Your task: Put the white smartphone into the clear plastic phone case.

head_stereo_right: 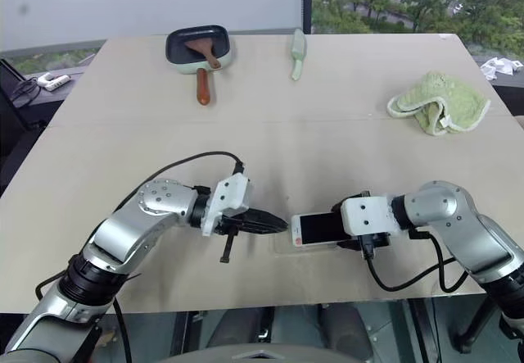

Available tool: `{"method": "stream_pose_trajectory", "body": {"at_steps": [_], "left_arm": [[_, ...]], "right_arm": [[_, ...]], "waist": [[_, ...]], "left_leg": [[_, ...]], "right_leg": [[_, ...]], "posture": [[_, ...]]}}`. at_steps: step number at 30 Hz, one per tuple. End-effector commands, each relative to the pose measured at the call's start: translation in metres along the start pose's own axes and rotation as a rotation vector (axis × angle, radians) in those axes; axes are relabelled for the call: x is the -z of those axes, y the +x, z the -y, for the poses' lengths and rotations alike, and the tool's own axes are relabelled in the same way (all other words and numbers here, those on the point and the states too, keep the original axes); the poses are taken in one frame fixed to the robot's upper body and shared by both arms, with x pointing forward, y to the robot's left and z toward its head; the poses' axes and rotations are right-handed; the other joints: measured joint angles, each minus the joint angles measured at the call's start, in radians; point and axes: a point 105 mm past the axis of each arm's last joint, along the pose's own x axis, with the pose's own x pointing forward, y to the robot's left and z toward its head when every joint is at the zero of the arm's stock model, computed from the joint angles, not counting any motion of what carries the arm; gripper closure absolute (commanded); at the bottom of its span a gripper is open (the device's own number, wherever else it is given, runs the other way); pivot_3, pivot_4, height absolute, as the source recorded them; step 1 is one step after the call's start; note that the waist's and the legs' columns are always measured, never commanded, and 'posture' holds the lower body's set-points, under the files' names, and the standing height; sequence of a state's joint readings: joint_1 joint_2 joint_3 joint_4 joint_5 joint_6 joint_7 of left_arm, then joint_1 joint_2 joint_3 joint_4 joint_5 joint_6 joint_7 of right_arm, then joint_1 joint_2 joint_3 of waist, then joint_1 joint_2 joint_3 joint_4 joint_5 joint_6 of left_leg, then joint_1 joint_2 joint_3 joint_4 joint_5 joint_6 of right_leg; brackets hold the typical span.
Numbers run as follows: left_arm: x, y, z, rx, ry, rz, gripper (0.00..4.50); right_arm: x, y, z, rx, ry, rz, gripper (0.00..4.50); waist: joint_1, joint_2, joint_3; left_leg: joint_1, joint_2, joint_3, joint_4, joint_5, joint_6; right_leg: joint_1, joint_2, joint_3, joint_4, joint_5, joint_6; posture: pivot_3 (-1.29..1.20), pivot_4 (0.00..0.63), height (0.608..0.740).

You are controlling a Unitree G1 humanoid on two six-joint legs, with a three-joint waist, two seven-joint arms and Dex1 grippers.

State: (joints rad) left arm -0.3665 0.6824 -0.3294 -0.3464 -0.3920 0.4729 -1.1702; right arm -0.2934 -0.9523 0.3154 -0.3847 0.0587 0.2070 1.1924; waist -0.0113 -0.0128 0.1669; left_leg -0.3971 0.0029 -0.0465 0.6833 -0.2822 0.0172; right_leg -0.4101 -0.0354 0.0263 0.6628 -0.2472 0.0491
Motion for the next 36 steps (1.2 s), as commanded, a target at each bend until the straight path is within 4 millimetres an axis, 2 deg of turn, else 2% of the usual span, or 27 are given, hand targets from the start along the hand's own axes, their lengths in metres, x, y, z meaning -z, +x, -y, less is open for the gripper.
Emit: {"method": "stream_pose_trajectory", "body": {"at_steps": [1, 6, 11, 16, 18, 28, 36], "left_arm": [[-0.013, 0.006, 0.006, 0.015, 0.079, 0.014, 4.42], [-0.010, 0.016, 0.020, 0.042, 0.099, -0.020, 4.42], [0.001, 0.015, 0.007, -0.017, 0.086, -0.054, 4.42], [0.029, 0.023, 0.001, -0.070, 0.087, -0.131, 4.42], [0.034, 0.024, -0.004, -0.091, 0.089, -0.144, 4.42], [0.047, 0.027, -0.008, -0.079, 0.088, -0.192, 4.42], [0.044, 0.034, -0.006, -0.075, 0.089, -0.193, 4.42]], "right_arm": [[-0.004, -0.001, 0.000, -0.026, -0.065, -0.011, 1.59], [-0.007, 0.003, -0.004, -0.054, -0.102, -0.005, 1.59], [-0.008, 0.005, -0.007, -0.072, -0.110, -0.004, 1.59], [-0.009, 0.006, -0.008, -0.079, -0.101, -0.006, 1.59], [-0.009, 0.005, -0.009, -0.083, -0.092, -0.008, 1.59], [-0.016, 0.005, -0.020, -0.148, 0.024, -0.009, 1.59], [-0.016, 0.009, -0.025, -0.168, 0.100, -0.018, 1.59]], "waist": [[0.001, 0.000, 0.000], [0.000, 0.000, 0.000], [0.001, 0.000, 0.000], [0.001, 0.000, 0.000], [0.002, 0.000, 0.000], [0.003, 0.000, -0.001], [0.005, 0.000, -0.002]], "left_leg": [[0.000, 0.000, 0.000, 0.000, 0.000, 0.000], [0.000, 0.000, 0.000, 0.000, 0.000, 0.000], [0.001, 0.000, -0.001, 0.000, 0.000, 0.000], [0.002, 0.000, -0.001, 0.001, 0.000, 0.000], [0.002, 0.000, -0.001, 0.001, 0.000, 0.000], [0.002, 0.000, -0.001, 0.001, 0.000, 0.000], [0.002, 0.000, -0.001, 0.001, 0.000, 0.000]], "right_leg": [[0.000, 0.000, 0.000, 0.000, 0.000, 0.000], [0.000, 0.000, 0.000, 0.000, 0.000, 0.000], [0.001, 0.000, -0.001, 0.000, 0.000, 0.000], [0.002, 0.000, -0.001, 0.000, 0.000, 0.000], [0.002, 0.000, 0.000, 0.000, 0.000, 0.000], [0.003, 0.000, -0.001, 0.000, 0.000, 0.000], [0.003, 0.000, -0.001, 0.000, 0.000, 0.000]], "posture": [[0.00, 0.150, 0.740], [0.00, 0.150, 0.740], [0.00, 0.150, 0.740], [0.00, 0.150, 0.740], [0.00, 0.150, 0.740], [0.00, 0.150, 0.740], [0.00, 0.150, 0.740]]}}
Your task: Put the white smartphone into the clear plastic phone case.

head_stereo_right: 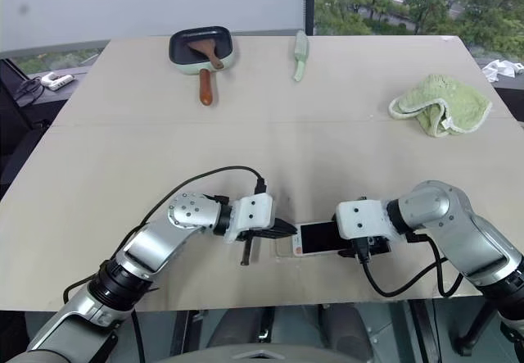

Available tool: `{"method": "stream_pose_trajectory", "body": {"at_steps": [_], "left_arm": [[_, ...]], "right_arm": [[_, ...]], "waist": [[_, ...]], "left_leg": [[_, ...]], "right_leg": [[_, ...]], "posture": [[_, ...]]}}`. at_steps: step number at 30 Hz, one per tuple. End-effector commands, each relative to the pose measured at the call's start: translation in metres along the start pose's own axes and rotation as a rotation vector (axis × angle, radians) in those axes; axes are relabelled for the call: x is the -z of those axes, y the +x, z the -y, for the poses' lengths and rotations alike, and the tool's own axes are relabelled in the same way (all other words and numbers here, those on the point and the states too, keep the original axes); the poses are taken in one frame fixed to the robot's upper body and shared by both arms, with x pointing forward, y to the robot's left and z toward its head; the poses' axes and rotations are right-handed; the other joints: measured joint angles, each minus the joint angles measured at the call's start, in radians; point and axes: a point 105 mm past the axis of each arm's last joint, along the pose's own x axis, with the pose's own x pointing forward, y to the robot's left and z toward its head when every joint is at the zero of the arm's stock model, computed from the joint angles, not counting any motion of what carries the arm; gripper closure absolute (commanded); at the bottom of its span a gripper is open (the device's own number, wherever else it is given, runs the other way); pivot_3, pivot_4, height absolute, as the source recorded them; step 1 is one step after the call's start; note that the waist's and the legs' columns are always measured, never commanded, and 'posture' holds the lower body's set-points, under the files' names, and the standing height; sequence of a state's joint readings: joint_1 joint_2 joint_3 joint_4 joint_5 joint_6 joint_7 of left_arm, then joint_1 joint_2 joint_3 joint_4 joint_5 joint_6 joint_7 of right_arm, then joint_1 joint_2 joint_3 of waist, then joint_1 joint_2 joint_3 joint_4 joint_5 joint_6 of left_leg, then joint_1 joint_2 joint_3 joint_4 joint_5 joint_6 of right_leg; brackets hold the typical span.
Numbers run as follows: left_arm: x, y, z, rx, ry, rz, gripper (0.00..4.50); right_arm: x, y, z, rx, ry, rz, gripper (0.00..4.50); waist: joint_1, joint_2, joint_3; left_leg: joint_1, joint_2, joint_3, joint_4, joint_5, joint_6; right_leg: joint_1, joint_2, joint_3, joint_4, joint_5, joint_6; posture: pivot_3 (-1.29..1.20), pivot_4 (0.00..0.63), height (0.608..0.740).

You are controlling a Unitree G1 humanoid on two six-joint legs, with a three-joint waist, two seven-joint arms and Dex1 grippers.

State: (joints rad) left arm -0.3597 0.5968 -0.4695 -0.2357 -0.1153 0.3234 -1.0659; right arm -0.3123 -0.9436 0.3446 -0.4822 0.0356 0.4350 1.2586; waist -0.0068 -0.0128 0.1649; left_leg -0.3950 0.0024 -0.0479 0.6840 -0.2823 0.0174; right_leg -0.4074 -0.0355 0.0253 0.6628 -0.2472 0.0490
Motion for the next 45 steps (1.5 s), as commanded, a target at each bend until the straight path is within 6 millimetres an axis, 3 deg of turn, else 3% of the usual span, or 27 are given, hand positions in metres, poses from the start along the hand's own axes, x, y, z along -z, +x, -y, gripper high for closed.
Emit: {"method": "stream_pose_trajectory", "body": {"at_steps": [1, 2, 6, 11, 18, 21, 26, 29, 33, 36, 40, 45], "left_arm": [[0.009, 0.006, 0.006, 0.014, -0.022, -0.051, 4.42], [0.009, 0.006, 0.006, 0.015, -0.022, -0.051, 4.42], [0.008, 0.007, 0.006, 0.015, -0.020, -0.051, 4.50], [0.007, 0.006, 0.005, 0.013, -0.016, -0.050, 4.50], [0.006, 0.007, 0.006, 0.017, -0.007, -0.046, 4.50], [0.004, 0.006, 0.003, 0.007, 0.004, -0.038, 4.50], [-0.009, 0.000, -0.003, -0.023, 0.020, 0.009, 4.50], [-0.028, -0.006, -0.008, -0.053, 0.032, 0.067, 4.50], [-0.042, -0.021, -0.011, -0.082, 0.054, 0.087, 4.50], [-0.042, -0.038, -0.015, -0.119, 0.034, 0.074, 4.50], [-0.016, -0.062, -0.005, -0.088, -0.051, -0.024, 4.50], [0.004, -0.058, 0.011, -0.012, -0.106, -0.078, 4.50]], "right_arm": [[-0.011, 0.007, -0.015, -0.084, 0.001, 0.041, 1.59], [-0.012, 0.008, -0.013, -0.073, 0.006, 0.046, 1.59], [-0.015, 0.007, -0.006, -0.031, 0.012, 0.060, 0.02], [-0.011, -0.010, 0.006, 0.056, 0.059, 0.061, 0.02], [-0.004, -0.040, 0.000, 0.067, 0.180, 0.052, 0.02], [0.002, -0.045, 0.003, 0.105, 0.200, 0.043, 0.79], [0.014, -0.046, -0.001, 0.100, 0.216, -0.009, 3.24], [0.020, -0.046, -0.004, 0.084, 0.219, -0.035, 4.48], [0.023, -0.046, -0.007, 0.062, 0.229, -0.053, 4.48], [0.023, -0.047, -0.006, 0.065, 0.226, -0.053, 4.48], [0.026, -0.042, -0.005, 0.063, 0.222, -0.065, 4.48], [0.029, -0.039, -0.003, 0.062, 0.222, -0.073, 4.48]], "waist": [[0.000, 0.000, 0.000], [0.000, 0.000, -0.001], [-0.001, 0.000, -0.001], [0.000, 0.000, -0.001], [0.006, 0.000, -0.001], [0.005, 0.000, -0.001], [0.005, 0.000, -0.001], [0.004, 0.000, -0.001], [0.002, 0.000, 0.000], [-0.001, 0.000, 0.000], [-0.011, 0.001, 0.000], [0.002, 0.002, 0.001]], "left_leg": [[0.000, 0.000, 0.000, 0.000, 0.000, 0.000], [0.000, 0.000, 0.000, 0.000, 0.000, 0.000], [0.001, 0.000, -0.001, 0.000, 0.000, 0.000], [0.001, 0.000, -0.001, 0.001, 0.000, 0.000], [0.001, 0.000, -0.001, 0.000, 0.000, 0.000], [0.002, 0.000, -0.001, 0.000, 0.000, 0.000], [0.002, 0.000, -0.001, 0.001, 0.000, 0.000], [0.001, 0.000, -0.001, 0.000, 0.000, 0.000], [0.001, 0.000, -0.001, 0.000, 0.000, 0.000], [0.001, 0.000, -0.001, 0.000, 0.000, 0.000], [0.002, 0.001, 0.000, 0.000, 0.000, 0.000], [0.001, 0.000, 0.000, 0.000, 0.000, 0.000]], "right_leg": [[0.000, 0.000, 0.000, 0.000, 0.000, 0.000], [0.000, 0.000, 0.000, 0.000, 0.000, 0.000], [0.001, 0.000, 0.000, 0.000, 0.000, 0.000], [0.002, 0.000, 0.000, 0.000, 0.000, 0.000], [0.002, -0.001, -0.001, 0.000, 0.000, 0.000], [0.002, 0.000, -0.001, 0.000, 0.000, 0.000], [0.002, 0.000, -0.001, 0.000, 0.000, 0.000], [0.002, 0.000, -0.001, 0.000, 0.000, 0.000], [0.002, 0.000, -0.001, 0.000, 0.000, 0.000], [0.002, 0.000, -0.001, 0.000, 0.000, 0.000], [0.002, 0.000, 0.000, 0.000, 0.000, 0.000], [0.002, 0.000, -0.001, -0.001, 0.000, 0.000]], "posture": [[0.00, 0.150, 0.740], [0.00, 0.150, 0.740], [0.00, 0.150, 0.740], [0.00, 0.150, 0.740], [0.00, 0.150, 0.740], [0.00, 0.150, 0.740], [0.00, 0.150, 0.740], [0.00, 0.150, 0.740], [0.00, 0.150, 0.740], [0.00, 0.150, 0.740], [0.00, 0.150, 0.740], [0.00, 0.150, 0.740]]}}
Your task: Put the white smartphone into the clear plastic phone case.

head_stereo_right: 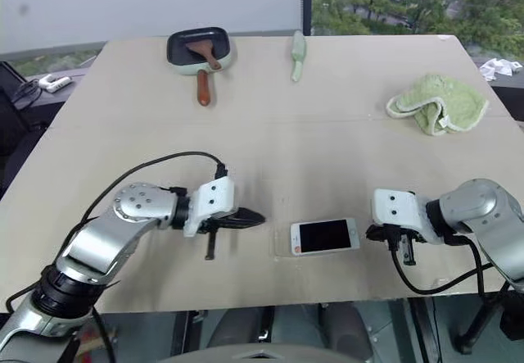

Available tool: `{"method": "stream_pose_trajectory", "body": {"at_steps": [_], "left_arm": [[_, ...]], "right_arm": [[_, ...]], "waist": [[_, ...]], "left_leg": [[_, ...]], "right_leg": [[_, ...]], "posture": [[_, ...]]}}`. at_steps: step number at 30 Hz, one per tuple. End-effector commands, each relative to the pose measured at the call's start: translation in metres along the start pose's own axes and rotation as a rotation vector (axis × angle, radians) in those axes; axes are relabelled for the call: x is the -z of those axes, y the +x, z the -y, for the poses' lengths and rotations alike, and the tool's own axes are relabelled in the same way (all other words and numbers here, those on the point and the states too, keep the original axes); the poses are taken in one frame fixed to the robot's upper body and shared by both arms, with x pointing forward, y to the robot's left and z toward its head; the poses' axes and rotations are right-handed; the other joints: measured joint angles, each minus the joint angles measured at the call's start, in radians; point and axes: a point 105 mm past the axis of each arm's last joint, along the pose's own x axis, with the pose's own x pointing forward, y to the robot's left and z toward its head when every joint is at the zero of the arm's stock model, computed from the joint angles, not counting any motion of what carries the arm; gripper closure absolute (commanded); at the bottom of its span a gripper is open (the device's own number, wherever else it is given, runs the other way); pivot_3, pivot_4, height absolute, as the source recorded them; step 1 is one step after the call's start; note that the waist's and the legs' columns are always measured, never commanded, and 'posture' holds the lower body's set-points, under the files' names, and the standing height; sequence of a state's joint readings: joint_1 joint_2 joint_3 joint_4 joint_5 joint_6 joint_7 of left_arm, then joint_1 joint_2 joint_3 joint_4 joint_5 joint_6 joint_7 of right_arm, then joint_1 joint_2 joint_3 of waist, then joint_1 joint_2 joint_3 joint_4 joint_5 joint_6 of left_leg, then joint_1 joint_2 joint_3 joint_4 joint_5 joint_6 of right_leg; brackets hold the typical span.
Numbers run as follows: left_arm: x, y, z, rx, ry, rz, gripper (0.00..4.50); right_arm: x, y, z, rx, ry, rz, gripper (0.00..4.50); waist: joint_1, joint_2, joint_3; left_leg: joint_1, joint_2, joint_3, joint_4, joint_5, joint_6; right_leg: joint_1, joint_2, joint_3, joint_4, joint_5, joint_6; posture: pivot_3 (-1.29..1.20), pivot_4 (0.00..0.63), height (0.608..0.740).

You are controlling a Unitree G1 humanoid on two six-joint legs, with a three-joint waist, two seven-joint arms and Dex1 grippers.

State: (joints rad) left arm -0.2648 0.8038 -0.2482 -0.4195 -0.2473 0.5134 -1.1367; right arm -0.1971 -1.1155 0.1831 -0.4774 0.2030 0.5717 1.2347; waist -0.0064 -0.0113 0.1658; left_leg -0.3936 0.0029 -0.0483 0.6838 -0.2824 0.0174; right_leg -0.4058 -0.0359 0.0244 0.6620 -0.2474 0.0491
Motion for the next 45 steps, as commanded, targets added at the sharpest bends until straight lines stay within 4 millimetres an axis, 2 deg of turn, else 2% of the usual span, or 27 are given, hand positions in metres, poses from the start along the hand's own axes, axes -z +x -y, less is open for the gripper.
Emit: {"method": "stream_pose_trajectory", "body": {"at_steps": [1, 8, 19, 24, 32, 45], "left_arm": [[0.001, 0.010, 0.012, 0.060, 0.004, 0.008, 4.50], [0.006, 0.036, 0.030, 0.106, -0.017, 0.014, 4.50], [0.024, 0.034, 0.016, 0.095, 0.003, -0.044, 4.50], [0.023, 0.038, 0.011, 0.070, 0.021, -0.042, 4.50], [0.013, 0.046, 0.013, 0.070, 0.034, -0.016, 4.50], [0.009, 0.047, 0.010, 0.056, 0.036, -0.010, 4.50]], "right_arm": [[-0.005, -0.002, 0.004, 0.022, -0.033, 0.002, 4.48], [-0.002, -0.001, 0.000, 0.015, -0.022, -0.014, 4.48], [-0.003, 0.006, -0.003, 0.009, -0.024, -0.009, 4.48], [-0.006, 0.012, -0.004, 0.000, -0.035, -0.001, 4.48], [-0.024, 0.025, 0.000, -0.013, -0.107, 0.017, 4.48], [-0.052, 0.052, -0.011, -0.089, -0.214, 0.050, 4.48]], "waist": [[0.003, 0.000, 0.000], [0.000, 0.000, 0.000], [-0.002, 0.000, 0.000], [-0.002, 0.000, 0.000], [0.004, 0.001, 0.000], [0.001, 0.000, -0.001]], "left_leg": [[0.000, 0.000, 0.000, 0.000, 0.000, 0.000], [-0.001, 0.000, 0.000, 0.000, 0.000, 0.000], [0.000, 0.000, 0.000, 0.000, 0.000, 0.000], [0.000, 0.000, 0.000, 0.000, 0.000, 0.000], [0.003, -0.001, 0.000, 0.001, 0.000, 0.000], [0.014, 0.000, 0.000, 0.000, 0.000, 0.000]], "right_leg": [[0.000, 0.000, 0.000, 0.000, 0.000, 0.000], [0.000, 0.000, 0.000, 0.000, 0.000, 0.000], [0.000, 0.000, 0.000, 0.000, 0.000, 0.000], [0.000, 0.000, 0.001, 0.000, 0.000, 0.000], [0.004, 0.000, 0.001, 0.000, 0.000, 0.000], [0.013, 0.000, 0.001, 0.000, 0.000, 0.000]], "posture": [[0.00, 0.150, 0.740], [0.00, 0.150, 0.740], [0.00, 0.150, 0.740], [0.00, 0.150, 0.740], [0.00, 0.150, 0.740], [0.00, 0.150, 0.740]]}}
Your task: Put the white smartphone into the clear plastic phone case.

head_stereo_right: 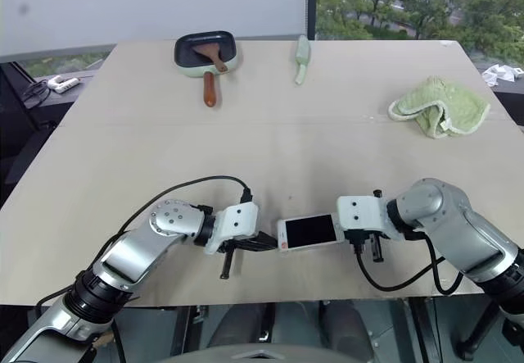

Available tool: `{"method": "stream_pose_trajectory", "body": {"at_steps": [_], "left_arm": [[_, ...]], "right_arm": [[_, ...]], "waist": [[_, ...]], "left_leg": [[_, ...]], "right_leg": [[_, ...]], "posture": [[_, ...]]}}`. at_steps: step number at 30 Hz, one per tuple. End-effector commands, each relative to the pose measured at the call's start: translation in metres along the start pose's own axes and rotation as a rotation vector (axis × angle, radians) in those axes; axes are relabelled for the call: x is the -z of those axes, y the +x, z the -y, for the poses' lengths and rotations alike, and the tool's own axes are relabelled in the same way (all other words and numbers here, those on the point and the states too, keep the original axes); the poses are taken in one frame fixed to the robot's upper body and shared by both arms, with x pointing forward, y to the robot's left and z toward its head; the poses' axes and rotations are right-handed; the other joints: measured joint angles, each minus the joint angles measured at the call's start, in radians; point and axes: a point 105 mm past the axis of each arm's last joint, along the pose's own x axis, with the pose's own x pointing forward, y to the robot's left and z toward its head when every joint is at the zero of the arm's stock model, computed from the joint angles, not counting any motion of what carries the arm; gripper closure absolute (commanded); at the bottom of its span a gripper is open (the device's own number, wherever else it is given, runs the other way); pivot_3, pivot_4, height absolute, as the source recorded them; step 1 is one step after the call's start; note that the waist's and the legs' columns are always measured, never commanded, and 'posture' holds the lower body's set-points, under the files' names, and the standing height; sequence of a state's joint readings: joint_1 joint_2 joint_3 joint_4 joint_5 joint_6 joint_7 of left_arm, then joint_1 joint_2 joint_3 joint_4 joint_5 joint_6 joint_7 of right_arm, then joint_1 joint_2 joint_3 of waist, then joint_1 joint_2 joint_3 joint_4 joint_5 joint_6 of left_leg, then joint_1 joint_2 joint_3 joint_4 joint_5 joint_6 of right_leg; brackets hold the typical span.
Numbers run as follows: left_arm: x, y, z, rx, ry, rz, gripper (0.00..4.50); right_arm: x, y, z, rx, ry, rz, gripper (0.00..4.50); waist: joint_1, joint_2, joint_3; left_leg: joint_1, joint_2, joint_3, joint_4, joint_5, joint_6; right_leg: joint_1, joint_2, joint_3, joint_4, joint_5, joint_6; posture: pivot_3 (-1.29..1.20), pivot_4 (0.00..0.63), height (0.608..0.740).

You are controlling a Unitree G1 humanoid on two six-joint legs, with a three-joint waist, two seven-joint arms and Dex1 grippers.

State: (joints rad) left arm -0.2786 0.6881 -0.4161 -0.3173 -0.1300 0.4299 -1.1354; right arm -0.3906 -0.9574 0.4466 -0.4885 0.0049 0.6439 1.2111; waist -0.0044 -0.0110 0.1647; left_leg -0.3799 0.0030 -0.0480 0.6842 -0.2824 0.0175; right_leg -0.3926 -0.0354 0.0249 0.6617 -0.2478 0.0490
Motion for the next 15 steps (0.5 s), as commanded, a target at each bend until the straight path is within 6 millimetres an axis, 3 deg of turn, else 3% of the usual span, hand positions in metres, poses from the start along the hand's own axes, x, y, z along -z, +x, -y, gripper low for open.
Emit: {"method": "stream_pose_trajectory", "body": {"at_steps": [1, 5, 10, 15], "left_arm": [[-0.004, 0.003, -0.007, -0.051, 0.021, -0.006, 4.50], [-0.005, 0.004, -0.008, -0.055, 0.023, -0.006, 4.50], [-0.006, -0.001, -0.013, -0.074, 0.018, 0.000, 4.50], [0.002, -0.028, -0.017, -0.102, 0.001, -0.057, 4.50]], "right_arm": [[-0.029, 0.011, -0.013, -0.060, -0.085, 0.097, 4.48], [-0.032, 0.011, -0.008, -0.042, -0.090, 0.104, 4.48], [-0.017, 0.000, 0.006, 0.027, -0.057, 0.055, 4.48], [-0.002, -0.012, 0.017, 0.093, -0.025, 0.019, 4.48]], "waist": [[-0.004, -0.001, 0.000], [-0.006, 0.000, -0.001], [-0.001, 0.000, 0.001], [-0.008, 0.000, 0.001]], "left_leg": [[0.000, 0.000, 0.000, 0.000, 0.000, 0.000], [0.001, 0.000, 0.000, 0.000, 0.000, 0.000], [-0.003, -0.001, -0.001, 0.000, 0.000, 0.000], [-0.004, -0.001, 0.000, -0.002, 0.000, 0.000]], "right_leg": [[0.000, 0.000, 0.000, 0.000, 0.000, 0.000], [0.000, 0.000, 0.000, 0.000, 0.000, 0.000], [-0.002, -0.001, 0.000, -0.001, 0.000, 0.000], [-0.004, -0.002, -0.001, -0.001, 0.000, 0.000]], "posture": [[0.00, 0.150, 0.740], [0.00, 0.150, 0.740], [0.00, 0.150, 0.740], [0.00, 0.150, 0.740]]}}
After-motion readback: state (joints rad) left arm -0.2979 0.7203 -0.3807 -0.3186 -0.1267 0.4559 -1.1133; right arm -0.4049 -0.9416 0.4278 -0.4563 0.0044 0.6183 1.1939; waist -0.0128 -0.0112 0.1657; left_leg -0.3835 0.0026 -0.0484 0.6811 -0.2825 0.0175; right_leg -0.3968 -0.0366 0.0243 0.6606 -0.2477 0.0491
